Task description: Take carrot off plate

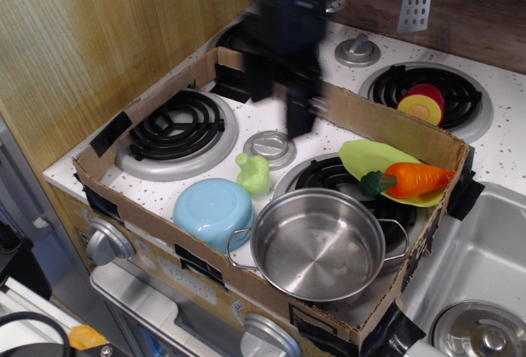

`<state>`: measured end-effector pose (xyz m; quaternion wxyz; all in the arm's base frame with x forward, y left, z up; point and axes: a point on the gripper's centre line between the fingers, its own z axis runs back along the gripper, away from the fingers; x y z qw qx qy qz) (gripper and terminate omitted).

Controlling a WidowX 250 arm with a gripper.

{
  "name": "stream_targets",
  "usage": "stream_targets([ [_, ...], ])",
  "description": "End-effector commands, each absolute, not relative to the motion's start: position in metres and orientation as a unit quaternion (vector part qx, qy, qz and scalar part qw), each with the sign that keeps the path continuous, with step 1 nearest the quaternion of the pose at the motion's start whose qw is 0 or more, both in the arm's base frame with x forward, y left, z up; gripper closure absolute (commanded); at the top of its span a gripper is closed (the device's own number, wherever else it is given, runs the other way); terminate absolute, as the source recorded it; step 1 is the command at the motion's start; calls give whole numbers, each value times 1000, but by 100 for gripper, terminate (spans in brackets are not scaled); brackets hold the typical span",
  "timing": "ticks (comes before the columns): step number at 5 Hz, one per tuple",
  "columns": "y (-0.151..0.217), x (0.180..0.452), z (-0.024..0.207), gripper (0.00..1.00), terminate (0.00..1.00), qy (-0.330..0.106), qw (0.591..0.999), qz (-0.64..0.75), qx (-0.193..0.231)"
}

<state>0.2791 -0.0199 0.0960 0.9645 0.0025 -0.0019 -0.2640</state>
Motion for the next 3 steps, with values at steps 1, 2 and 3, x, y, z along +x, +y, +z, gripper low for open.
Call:
stream_targets([
  [1,-71,292,106,0,0,-13,963,-266,33],
  [2,-86,294,109,0,0,-21,968,-248,41],
  [3,-89,298,97,0,0,-23,976,-217,0],
])
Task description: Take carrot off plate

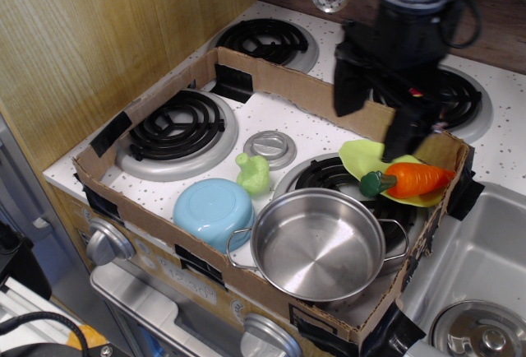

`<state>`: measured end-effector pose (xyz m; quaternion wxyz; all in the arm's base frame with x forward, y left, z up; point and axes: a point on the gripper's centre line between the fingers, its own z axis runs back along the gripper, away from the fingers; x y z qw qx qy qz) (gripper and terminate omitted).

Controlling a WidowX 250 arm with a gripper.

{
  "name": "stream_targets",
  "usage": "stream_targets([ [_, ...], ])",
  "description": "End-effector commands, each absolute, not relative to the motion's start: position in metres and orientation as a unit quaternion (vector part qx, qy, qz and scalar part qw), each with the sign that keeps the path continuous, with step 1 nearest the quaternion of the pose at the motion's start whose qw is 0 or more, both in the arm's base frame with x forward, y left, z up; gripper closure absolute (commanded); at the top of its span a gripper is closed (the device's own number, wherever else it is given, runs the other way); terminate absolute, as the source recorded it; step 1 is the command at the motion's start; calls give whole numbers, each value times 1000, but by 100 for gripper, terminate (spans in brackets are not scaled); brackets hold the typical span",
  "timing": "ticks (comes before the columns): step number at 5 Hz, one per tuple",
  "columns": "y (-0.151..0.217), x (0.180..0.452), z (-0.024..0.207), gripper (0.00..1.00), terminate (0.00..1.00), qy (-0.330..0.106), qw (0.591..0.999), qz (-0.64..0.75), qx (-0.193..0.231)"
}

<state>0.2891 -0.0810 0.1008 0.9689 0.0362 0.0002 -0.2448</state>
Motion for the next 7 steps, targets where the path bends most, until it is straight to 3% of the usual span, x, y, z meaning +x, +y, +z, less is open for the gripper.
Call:
stream_targets([
  [1,-90,302,83,0,0,-38,978,-206,-7],
  [6,-81,314,34,0,0,-81,984,-150,-57],
  [7,-80,314,32,100,0,-82,984,-145,-60],
])
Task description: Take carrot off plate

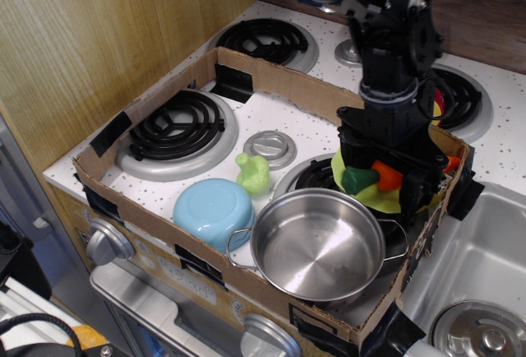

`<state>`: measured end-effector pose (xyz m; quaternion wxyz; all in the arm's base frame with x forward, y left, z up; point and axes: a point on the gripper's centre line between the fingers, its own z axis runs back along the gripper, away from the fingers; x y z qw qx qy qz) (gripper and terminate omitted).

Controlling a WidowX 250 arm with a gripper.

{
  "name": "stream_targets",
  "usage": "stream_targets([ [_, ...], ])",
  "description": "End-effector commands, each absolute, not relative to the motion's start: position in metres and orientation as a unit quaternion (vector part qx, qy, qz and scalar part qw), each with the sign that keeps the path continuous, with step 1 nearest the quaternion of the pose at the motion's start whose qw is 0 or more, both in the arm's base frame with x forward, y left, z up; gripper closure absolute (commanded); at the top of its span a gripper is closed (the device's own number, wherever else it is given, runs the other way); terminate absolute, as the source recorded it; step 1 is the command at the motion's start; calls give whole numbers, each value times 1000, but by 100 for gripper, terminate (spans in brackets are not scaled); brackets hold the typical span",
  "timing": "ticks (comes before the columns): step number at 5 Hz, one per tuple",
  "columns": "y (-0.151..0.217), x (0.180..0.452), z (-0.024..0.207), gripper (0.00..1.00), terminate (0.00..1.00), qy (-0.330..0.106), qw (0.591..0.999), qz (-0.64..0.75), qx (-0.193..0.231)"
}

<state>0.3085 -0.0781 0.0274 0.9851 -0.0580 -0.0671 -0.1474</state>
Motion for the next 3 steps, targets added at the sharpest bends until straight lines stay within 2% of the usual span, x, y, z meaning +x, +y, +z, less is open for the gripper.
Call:
stream_targets([
  [1,-83,315,39,100,0,-75,986,-139,-55],
  [3,-88,319,65,100,0,-81,990,-106,-37],
])
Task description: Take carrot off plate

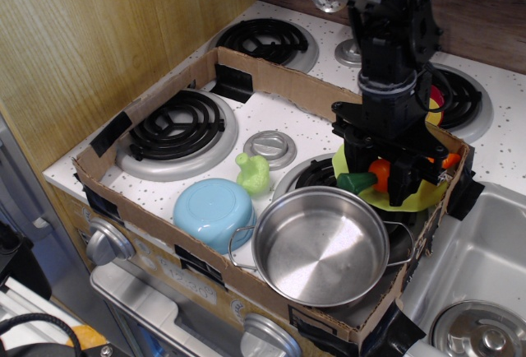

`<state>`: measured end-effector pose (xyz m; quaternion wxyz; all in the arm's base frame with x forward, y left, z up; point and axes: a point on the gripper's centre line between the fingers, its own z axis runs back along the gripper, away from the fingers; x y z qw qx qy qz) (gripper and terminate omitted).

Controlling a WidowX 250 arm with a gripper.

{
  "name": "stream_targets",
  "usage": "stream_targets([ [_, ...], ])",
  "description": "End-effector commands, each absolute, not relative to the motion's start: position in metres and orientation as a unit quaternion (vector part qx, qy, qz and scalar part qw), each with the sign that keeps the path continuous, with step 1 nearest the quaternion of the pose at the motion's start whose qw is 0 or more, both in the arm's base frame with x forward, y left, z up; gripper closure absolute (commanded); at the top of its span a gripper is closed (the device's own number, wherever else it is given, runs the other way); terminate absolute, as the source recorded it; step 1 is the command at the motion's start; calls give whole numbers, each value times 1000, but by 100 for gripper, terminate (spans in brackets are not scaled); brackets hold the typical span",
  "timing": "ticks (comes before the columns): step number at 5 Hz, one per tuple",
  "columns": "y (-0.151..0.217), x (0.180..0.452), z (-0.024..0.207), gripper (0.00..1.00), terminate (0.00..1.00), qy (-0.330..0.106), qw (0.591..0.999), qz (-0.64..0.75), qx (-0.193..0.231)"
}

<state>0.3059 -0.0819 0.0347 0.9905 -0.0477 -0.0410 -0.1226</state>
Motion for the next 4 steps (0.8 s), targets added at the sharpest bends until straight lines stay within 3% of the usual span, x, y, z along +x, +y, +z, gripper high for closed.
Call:
stream_targets([
  [1,-74,324,82,100,0,-100,994,-30,-15],
  [2,-59,328,87,100,0,-115,993,-35,-22],
  [3,-38,328,85,100,0,-148,978,-147,9],
  [4,6,333,84,100,0,-170,946,-273,39],
])
